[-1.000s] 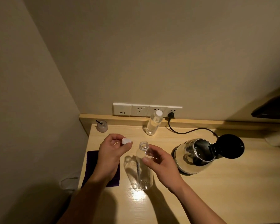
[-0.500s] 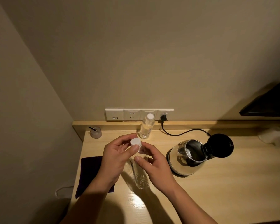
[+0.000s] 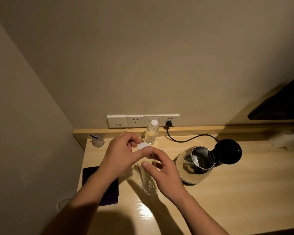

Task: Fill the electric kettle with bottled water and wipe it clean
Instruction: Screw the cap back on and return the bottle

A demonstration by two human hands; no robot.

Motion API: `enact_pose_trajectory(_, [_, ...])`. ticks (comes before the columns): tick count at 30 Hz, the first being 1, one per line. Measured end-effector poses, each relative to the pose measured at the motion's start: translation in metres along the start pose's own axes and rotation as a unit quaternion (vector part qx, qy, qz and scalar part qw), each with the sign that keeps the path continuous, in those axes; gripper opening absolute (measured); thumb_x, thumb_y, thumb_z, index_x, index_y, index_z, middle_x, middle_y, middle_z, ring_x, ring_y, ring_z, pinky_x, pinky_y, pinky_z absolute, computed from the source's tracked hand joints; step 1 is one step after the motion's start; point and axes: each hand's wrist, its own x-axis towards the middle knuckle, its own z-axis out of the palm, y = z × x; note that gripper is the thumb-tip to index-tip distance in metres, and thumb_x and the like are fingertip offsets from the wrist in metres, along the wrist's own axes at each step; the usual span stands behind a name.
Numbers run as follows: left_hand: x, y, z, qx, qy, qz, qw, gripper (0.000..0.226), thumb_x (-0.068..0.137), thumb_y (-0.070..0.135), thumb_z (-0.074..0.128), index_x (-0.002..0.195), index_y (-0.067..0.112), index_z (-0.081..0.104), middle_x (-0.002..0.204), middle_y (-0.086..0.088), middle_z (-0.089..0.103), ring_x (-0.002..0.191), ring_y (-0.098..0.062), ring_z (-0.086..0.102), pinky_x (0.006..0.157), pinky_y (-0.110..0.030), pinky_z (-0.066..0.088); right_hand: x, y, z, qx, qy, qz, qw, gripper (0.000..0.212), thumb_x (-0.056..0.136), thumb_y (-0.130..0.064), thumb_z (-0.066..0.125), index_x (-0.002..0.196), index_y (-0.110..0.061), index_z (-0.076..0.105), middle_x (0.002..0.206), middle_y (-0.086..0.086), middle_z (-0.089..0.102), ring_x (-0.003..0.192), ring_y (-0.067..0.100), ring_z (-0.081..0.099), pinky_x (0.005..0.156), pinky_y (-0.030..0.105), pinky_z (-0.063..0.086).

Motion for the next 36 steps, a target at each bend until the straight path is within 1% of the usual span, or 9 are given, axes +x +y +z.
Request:
enact_pose_trajectory(5, [0.006,0.006,-0.007,0.042,-0.083,0.07,0.993,0.013,0.09,0.031,0.077,0.094,0.022,0.069,0.09,0.011,0.058,0.081,0.002,0.053,0.068,-0.014,0.042,0.003,-0.007,-0.009,0.043,-0.051,0.014,0.998,0.041,0.093,-0.021,0.075,0.131,-0.034,0.068,0.119,-0.001,0.069,0.115,0.016,0.062,0.098,0.034,0.054])
enact_pose_trajectory(8, [0.014,0.008,-0.02,0.051,-0.186,0.118,0.974,0.008,0.098,0.031,0.068,0.1,0.024,0.065,0.094,0.012,0.055,0.084,-0.002,0.054,0.072,-0.013,0.041,0.01,-0.014,-0.021,0.085,-0.107,0.03,0.99,0.041,0.092,-0.023,0.075,0.132,-0.026,0.07,0.114,0.014,0.072,0.114,0.025,0.066,0.101,0.036,0.054])
enact_pose_trajectory(11, [0.023,0.011,-0.027,0.014,-0.235,0.135,0.963,0.018,0.098,0.036,0.062,0.105,0.021,0.067,0.099,0.005,0.06,0.084,-0.01,0.058,0.073,-0.02,0.045,0.018,-0.02,-0.03,0.155,-0.17,0.051,0.972,0.042,0.089,-0.026,0.074,0.13,-0.017,0.071,0.112,0.011,0.076,0.11,0.024,0.069,0.097,0.039,0.057])
enact_pose_trajectory(15, [0.026,0.018,-0.02,0.018,-0.112,0.072,0.991,0.033,0.087,0.058,0.067,0.097,0.027,0.071,0.088,0.006,0.063,0.075,-0.006,0.057,0.066,-0.022,0.045,0.024,-0.024,-0.027,0.094,-0.043,0.018,0.994,0.043,0.086,-0.024,0.083,0.127,-0.023,0.073,0.116,0.006,0.075,0.111,0.025,0.069,0.095,0.035,0.059])
enact_pose_trajectory(20, [0.024,0.027,-0.001,0.106,0.0,0.041,0.994,0.039,0.081,0.053,0.078,0.075,0.016,0.069,0.067,0.005,0.06,0.064,-0.01,0.053,0.058,-0.029,0.039,0.015,-0.018,-0.006,-0.099,0.09,-0.078,0.988,0.053,0.081,-0.044,0.08,0.13,-0.029,0.068,0.111,-0.014,0.065,0.107,0.008,0.06,0.084,0.013,0.046])
enact_pose_trajectory(24, [0.026,0.026,-0.003,0.074,-0.031,0.074,0.994,0.032,0.084,0.044,0.081,0.077,0.015,0.071,0.07,0.006,0.061,0.065,-0.011,0.054,0.061,-0.033,0.041,0.018,-0.014,-0.011,0.002,0.024,-0.042,0.999,0.044,0.085,-0.035,0.08,0.127,-0.026,0.072,0.103,-0.01,0.068,0.097,0.01,0.063,0.086,0.022,0.049])
enact_pose_trajectory(30, [0.033,0.029,-0.017,-0.005,-0.121,0.088,0.989,0.017,0.086,0.027,0.083,0.084,0.013,0.075,0.069,0.028,0.062,0.061,0.003,0.054,0.059,-0.012,0.04,0.027,-0.022,-0.025,0.131,-0.091,-0.019,0.987,0.034,0.085,-0.027,0.078,0.119,-0.021,0.076,0.102,0.0,0.075,0.102,0.016,0.068,0.092,0.029,0.054])
enact_pose_trajectory(33, [0.037,0.025,-0.015,-0.027,-0.109,0.079,0.991,0.029,0.079,0.044,0.085,0.09,0.019,0.075,0.073,0.023,0.065,0.062,0.002,0.053,0.059,-0.013,0.041,0.034,-0.021,-0.022,0.147,-0.094,-0.017,0.985,0.037,0.087,-0.021,0.078,0.124,-0.022,0.075,0.113,0.002,0.077,0.116,0.026,0.07,0.1,0.033,0.054])
enact_pose_trajectory(36, [0.036,-0.005,-0.017,-0.064,-0.116,0.021,0.991,0.069,0.065,0.082,0.074,0.117,0.037,0.07,0.107,0.01,0.07,0.089,-0.008,0.067,0.074,-0.023,0.057,0.044,-0.02,-0.026,0.129,-0.114,-0.007,0.985,0.044,0.094,-0.012,0.072,0.137,-0.015,0.065,0.129,0.001,0.074,0.127,0.02,0.065,0.107,0.034,0.051])
